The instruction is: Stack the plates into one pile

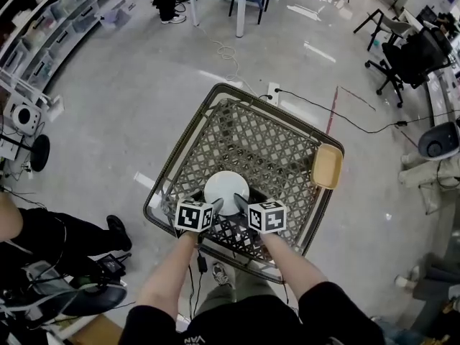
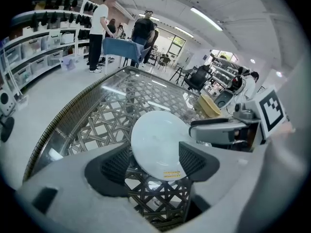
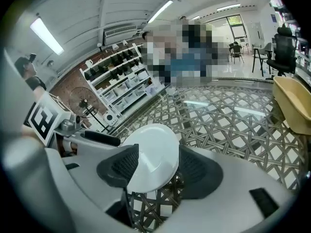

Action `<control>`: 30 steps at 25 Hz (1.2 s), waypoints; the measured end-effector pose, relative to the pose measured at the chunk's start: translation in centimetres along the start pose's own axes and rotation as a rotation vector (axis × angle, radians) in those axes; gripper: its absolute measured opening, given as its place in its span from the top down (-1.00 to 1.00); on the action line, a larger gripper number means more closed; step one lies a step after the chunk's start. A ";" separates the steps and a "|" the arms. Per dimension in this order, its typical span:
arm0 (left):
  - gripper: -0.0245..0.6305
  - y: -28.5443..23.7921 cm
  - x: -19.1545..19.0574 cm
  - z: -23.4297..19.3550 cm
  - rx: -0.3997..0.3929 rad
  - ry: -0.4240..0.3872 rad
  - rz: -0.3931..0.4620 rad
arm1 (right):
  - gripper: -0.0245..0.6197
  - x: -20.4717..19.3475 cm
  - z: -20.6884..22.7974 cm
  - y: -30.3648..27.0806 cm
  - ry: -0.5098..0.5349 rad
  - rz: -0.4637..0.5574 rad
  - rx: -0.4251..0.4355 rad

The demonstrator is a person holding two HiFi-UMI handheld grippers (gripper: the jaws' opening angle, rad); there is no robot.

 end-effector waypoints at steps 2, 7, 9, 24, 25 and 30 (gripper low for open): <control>-0.03 0.8 0.5 0.4 -0.007 -0.013 0.042 | 0.18 0.3 -0.2 0.6 0.005 0.018 -0.003; -0.03 3.3 1.7 1.2 0.003 -0.050 0.160 | 0.23 1.4 -0.7 2.6 0.041 0.092 -0.013; -0.03 4.4 1.8 1.7 -0.002 -0.054 0.205 | 0.28 1.4 -1.0 3.7 0.054 0.120 -0.013; 0.82 15.5 -1.4 9.2 0.012 -0.238 0.461 | 0.91 -0.8 -5.3 16.5 0.092 0.365 -0.081; 0.83 16.3 -1.9 9.8 0.009 -0.246 0.470 | 0.91 -1.2 -5.9 17.4 0.093 0.374 -0.079; 0.85 18.7 -5.3 12.4 -0.006 -0.274 0.507 | 0.91 -3.4 -7.4 21.5 0.097 0.427 -0.070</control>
Point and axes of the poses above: the fingertips, and each gripper's own axes: y backward along the fingers, z to its right, x out of its top, the point moved 2 cm from there along y, backward along the fingers, and after that the axes turned 8 degrees about -x, right-handed, at the moved point
